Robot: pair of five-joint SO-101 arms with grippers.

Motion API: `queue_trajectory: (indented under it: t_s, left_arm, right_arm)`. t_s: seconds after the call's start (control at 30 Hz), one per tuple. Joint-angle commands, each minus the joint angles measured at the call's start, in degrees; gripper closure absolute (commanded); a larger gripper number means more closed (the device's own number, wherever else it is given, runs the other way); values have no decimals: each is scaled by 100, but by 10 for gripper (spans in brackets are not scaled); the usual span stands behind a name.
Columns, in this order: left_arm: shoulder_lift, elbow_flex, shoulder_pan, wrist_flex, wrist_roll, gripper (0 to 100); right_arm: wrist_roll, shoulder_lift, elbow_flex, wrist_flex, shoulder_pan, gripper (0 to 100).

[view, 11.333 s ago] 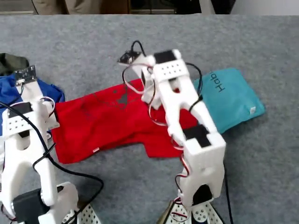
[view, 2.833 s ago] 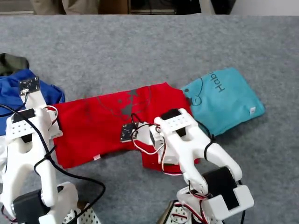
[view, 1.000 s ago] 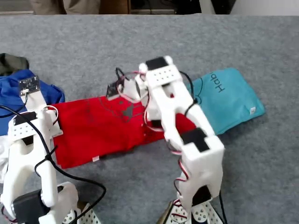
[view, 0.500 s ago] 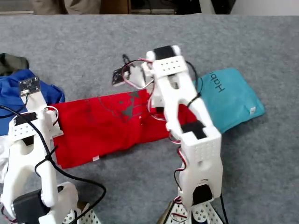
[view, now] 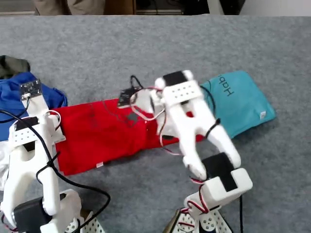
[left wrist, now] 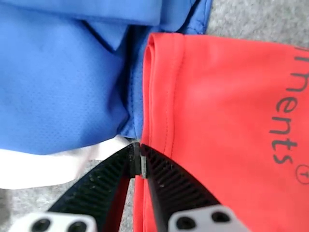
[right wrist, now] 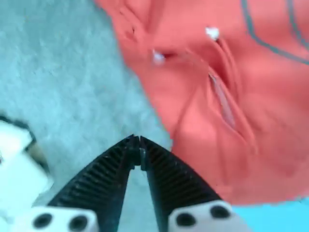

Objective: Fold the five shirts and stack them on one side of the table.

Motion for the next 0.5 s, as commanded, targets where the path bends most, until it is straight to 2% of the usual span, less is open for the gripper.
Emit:
queue_trajectory:
  t_s: [0.0, 0.1, 0.17, 0.27, 0.47]
  left_arm:
    - [-198, -62, -44, -18, 62, 982]
    - [-198, -141, -44, 176, 62, 982]
    - [-198, -273, -44, 396, 53, 982]
    - [-198, -343, -44, 484, 53, 982]
    - [-198, -352, -53, 519, 26, 982]
  right_arm:
    - [-281, 277, -48, -791, -233, 987]
    - [-264, 1218, -462, -1319, 75, 987]
    - [-176, 1824, -1007, -1266, 444, 987]
    - [360, 2273, -1938, -844, 901, 987]
    - [747, 2185, -3345, 308, 752, 986]
